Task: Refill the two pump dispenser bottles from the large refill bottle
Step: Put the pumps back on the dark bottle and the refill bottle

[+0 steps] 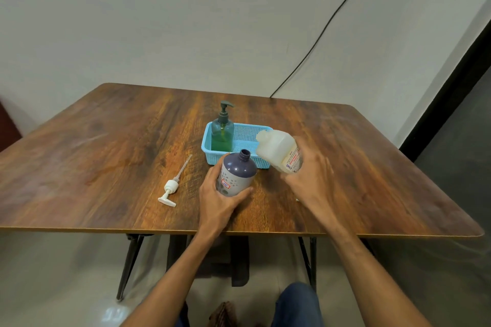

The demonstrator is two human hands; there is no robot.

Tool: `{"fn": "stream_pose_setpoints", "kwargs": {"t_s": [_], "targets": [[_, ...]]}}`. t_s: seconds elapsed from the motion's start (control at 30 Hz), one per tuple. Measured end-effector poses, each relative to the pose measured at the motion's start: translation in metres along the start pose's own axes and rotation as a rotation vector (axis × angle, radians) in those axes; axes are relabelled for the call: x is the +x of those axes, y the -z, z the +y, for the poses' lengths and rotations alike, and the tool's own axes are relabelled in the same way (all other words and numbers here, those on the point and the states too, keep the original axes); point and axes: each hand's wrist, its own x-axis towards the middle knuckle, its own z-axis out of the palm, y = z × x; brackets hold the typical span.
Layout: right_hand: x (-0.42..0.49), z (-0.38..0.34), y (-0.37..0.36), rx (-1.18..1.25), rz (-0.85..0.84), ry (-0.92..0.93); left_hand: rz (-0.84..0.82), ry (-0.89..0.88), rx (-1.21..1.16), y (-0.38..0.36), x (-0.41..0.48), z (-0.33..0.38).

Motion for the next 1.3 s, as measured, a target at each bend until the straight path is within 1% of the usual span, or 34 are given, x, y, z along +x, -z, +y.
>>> {"fn": "stream_pose_setpoints", "kwargs": {"t_s": [0.13,0.23,0.5,0.67,0.77,0.93,1.0,1.07,1.13,1.2,1.23,1.3], "targets": [[-0.014,0.005,-0.015,0.3,0.005,-0.189,0.003,0.019,0.013,-0.001,0.001,-0.001],[-0.025,0.012,-0.031,0.411,0.038,-0.274,-0.011,0.017,0.023,-0.001,0.002,-0.003],[-0.04,0.021,-0.056,0.488,0.095,-0.361,-0.005,0.044,0.034,-0.003,0.002,-0.001],[-0.047,0.021,-0.064,0.511,0.139,-0.371,0.003,0.048,0.054,-0.003,0.002,0.002],[-0.052,0.023,-0.066,0.549,0.134,-0.373,0.0,0.064,0.057,-0.003,0.002,0.001],[-0.063,0.023,-0.06,0.591,0.12,-0.35,-0.013,0.084,0.046,-0.002,0.002,0.005],[-0.069,0.019,-0.055,0.595,0.157,-0.339,-0.031,0.092,0.03,-0.001,0.001,0.006],[-0.078,0.008,-0.046,0.559,0.264,-0.28,-0.048,0.105,0.024,0.003,0.0,0.004],[-0.088,-0.008,-0.038,0.5,0.415,-0.181,-0.048,0.122,0.024,0.011,-0.003,0.003],[-0.097,-0.024,-0.037,0.467,0.496,-0.082,-0.027,0.122,0.021,0.019,-0.011,0.004],[-0.101,-0.03,-0.04,0.471,0.497,-0.041,-0.01,0.12,0.021,0.024,-0.016,0.005],[-0.105,-0.038,-0.048,0.501,0.421,0.011,0.017,0.097,0.033,0.033,-0.027,0.006]]}}
